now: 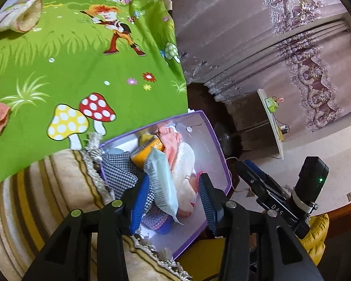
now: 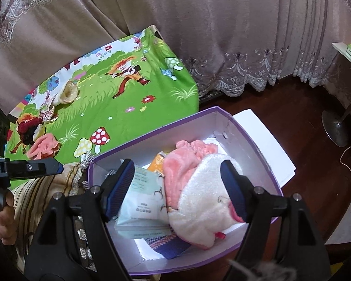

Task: Organize soft objects
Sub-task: 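Carry both items over the box and open both tools to drop them, then move both tools back over the red knit hat and pink cloth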

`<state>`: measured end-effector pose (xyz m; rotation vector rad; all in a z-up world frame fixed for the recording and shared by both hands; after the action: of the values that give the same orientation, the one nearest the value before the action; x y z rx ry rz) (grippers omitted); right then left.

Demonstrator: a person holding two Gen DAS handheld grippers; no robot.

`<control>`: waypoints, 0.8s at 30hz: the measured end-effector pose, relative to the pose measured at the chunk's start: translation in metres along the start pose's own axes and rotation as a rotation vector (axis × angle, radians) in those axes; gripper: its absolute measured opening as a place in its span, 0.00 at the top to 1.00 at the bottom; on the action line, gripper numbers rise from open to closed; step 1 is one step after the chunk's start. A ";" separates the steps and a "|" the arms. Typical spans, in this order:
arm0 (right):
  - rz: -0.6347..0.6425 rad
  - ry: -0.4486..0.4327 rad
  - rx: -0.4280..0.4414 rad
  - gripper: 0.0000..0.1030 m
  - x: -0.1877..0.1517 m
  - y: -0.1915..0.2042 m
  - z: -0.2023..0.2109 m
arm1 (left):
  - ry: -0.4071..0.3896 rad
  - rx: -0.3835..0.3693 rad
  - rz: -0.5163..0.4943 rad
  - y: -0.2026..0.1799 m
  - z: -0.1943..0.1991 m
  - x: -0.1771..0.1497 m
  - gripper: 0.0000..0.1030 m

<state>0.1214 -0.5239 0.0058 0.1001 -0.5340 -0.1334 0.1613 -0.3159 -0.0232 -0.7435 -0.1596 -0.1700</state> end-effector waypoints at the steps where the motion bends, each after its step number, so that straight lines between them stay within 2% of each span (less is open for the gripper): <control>1: 0.004 0.002 0.003 0.24 0.000 0.003 0.000 | -0.006 0.003 0.004 0.003 0.004 0.001 0.56; 12: 0.076 0.011 0.048 0.23 0.005 0.044 -0.006 | -0.096 0.044 0.057 0.042 0.047 0.012 0.55; 24: 0.215 0.003 0.115 0.23 0.018 0.119 -0.014 | -0.231 0.111 0.175 0.120 0.114 0.021 0.52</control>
<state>0.1559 -0.4085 0.0178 0.1543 -0.5456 0.1069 0.1969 -0.1534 -0.0156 -0.6614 -0.3196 0.0915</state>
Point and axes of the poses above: each gripper's, at about its wrist camera, not at the fingertips, and z roughly against the way its jaws point, y to its left, x to its top, the point moved 6 cm from there along -z, roughly the way its jaws point, and after that the axes turned 6 degrees about y, right-handed, at the moved point
